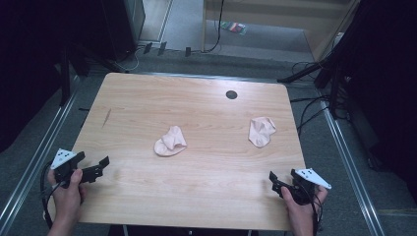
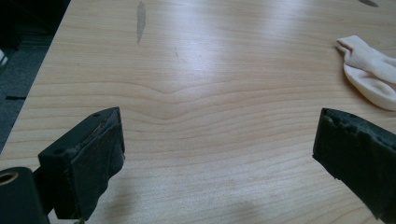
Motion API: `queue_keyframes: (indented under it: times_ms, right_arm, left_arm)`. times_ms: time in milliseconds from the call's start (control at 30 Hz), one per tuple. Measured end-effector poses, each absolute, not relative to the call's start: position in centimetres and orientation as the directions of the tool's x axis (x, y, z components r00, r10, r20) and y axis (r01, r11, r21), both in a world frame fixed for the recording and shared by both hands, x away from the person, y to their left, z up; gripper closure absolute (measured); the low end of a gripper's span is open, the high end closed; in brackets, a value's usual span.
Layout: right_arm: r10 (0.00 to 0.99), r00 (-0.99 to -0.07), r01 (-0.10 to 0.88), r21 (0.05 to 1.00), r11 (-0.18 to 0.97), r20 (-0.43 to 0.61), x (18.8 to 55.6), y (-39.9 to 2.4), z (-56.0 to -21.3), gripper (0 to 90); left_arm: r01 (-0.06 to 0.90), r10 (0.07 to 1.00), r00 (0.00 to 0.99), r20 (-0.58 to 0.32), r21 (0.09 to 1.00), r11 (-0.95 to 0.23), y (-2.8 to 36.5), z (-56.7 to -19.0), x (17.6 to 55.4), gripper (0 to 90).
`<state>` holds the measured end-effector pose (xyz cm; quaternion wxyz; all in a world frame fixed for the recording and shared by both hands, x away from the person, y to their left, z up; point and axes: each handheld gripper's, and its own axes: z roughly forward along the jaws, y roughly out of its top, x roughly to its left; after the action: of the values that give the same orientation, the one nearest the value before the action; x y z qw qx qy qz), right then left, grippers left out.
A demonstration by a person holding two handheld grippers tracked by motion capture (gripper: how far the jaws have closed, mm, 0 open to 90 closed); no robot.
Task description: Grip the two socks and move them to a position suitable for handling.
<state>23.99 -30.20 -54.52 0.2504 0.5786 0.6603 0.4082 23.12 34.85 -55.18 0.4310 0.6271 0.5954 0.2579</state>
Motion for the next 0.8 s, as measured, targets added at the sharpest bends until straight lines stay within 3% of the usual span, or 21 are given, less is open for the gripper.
queue_keyframes:
  times_ms: [200, 400, 800]
  right_arm:
    - [0.971, -0.190, 0.529, 0.848, -0.024, 0.146, 24.1, -29.6, -52.8, 13.9]
    - [0.962, -0.231, 0.536, 0.844, 0.002, 0.144, 25.3, -27.7, -50.6, 13.1]
    - [0.961, -0.268, 0.562, 0.822, 0.097, 0.070, 31.1, -24.6, -50.1, 16.1]
  left_arm:
    - [0.525, 0.971, 0.147, -0.189, 0.847, 0.085, 34.8, -55.2, 23.1, 2.2]
    - [0.520, 0.972, 0.142, -0.188, 0.850, 0.088, 34.8, -55.2, 23.1, 2.2]
    - [0.527, 0.971, 0.138, -0.193, 0.845, 0.092, 34.8, -55.2, 23.2, 2.3]
